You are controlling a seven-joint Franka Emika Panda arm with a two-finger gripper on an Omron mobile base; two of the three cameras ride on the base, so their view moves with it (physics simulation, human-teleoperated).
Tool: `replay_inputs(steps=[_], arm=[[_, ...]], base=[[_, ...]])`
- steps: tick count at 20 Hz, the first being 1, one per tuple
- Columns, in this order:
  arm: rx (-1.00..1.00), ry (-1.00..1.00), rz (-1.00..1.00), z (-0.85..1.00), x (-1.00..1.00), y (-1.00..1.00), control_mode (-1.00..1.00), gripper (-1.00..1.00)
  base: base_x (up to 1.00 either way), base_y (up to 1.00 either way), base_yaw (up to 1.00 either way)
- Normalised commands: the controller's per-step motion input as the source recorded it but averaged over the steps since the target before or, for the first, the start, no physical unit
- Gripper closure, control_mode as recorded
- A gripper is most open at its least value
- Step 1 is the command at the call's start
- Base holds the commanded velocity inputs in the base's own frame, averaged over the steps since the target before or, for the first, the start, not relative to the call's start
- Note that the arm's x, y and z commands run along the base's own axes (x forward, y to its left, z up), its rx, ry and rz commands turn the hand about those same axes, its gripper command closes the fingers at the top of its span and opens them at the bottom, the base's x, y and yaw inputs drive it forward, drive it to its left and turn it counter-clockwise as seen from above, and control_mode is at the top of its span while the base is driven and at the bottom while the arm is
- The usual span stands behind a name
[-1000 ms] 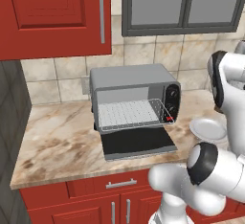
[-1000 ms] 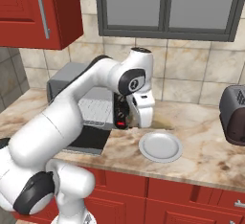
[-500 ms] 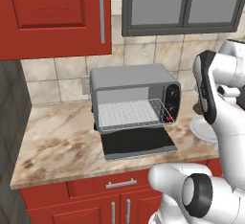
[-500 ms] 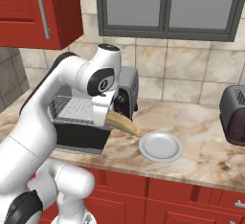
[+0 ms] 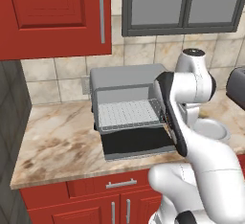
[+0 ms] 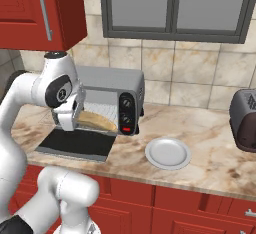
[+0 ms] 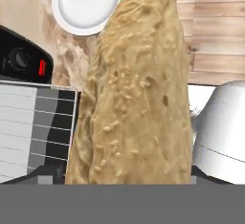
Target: Pull the toaster oven rack outwards. Pick up the baguette from the plate and place it on the toaster oven rack. Close the toaster oven door fully and set the temperature to the lowest setting.
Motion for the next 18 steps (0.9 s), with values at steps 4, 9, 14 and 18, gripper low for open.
replay_inputs(steps=[4,9,14,18], arm=[[-0.13,-0.09,0.01,-0.08,0.48,0.66,-1.00,1.00],[-0.07,0.02,0.01,0.00,0.69,0.55,-1.00,1.00],[0.00,0.04,-0.04,-0.05,0.73,0.19,-1.00,1.00],[0.02,0.00,-0.05,-0.24,0.58,0.19,-1.00,1.00]], base=[[0.00,0.00,0.00],[0.00,0.00,0.00],[0.00,0.00,0.00],[0.00,0.00,0.00]])
